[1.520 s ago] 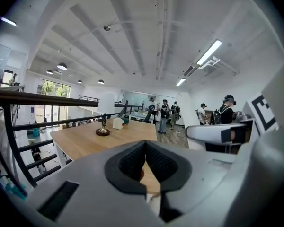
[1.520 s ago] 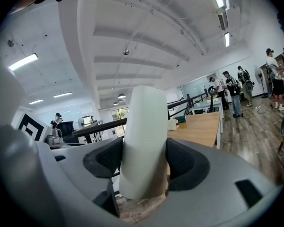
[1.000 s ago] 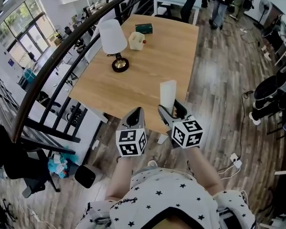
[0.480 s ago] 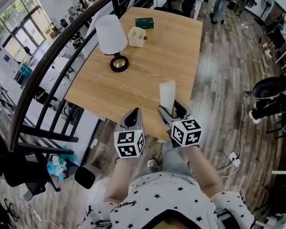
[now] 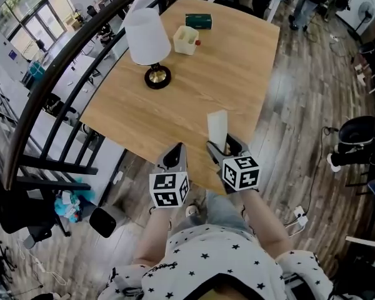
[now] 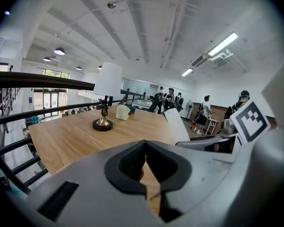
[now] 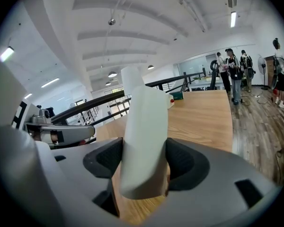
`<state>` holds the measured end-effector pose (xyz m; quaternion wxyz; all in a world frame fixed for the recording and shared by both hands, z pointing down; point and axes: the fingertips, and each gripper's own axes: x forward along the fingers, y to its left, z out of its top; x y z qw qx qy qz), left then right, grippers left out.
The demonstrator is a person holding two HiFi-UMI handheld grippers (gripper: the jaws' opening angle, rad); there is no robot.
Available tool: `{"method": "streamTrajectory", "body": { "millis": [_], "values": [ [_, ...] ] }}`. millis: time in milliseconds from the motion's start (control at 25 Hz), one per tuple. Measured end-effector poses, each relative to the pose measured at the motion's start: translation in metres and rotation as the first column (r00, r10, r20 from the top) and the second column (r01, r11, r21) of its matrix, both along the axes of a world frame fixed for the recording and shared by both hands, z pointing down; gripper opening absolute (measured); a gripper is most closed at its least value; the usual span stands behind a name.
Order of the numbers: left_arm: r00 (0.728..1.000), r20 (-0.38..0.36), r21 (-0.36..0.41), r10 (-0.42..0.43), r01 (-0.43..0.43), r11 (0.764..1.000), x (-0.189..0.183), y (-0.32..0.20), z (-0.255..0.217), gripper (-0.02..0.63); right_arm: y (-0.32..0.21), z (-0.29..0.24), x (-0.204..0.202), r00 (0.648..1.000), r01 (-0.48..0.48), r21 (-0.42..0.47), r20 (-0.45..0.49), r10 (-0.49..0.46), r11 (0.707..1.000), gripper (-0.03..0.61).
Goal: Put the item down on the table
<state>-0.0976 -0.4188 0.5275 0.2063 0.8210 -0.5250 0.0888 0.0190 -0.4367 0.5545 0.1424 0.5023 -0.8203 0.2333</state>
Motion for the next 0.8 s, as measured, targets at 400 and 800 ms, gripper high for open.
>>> {"method": "streamTrajectory", "body": {
  "millis": [400,800],
  "values": [
    [0.998,-0.003,-0.028,-0.060,0.060,0.998,0.004,-0.025,0.018,0.012,-0.033,0.055,0.006,0.994,0.066,-0.117,-0.081,-0.076,0.991,0.282],
    [0.996,-0.010,-0.067,-0.084,0.083,0.994,0.012,-0.040,0.035,0.012,-0.052,0.107,0.014,0.979,0.083,-0.248,-0.161,-0.126,0.965,0.282]
  ]
}}
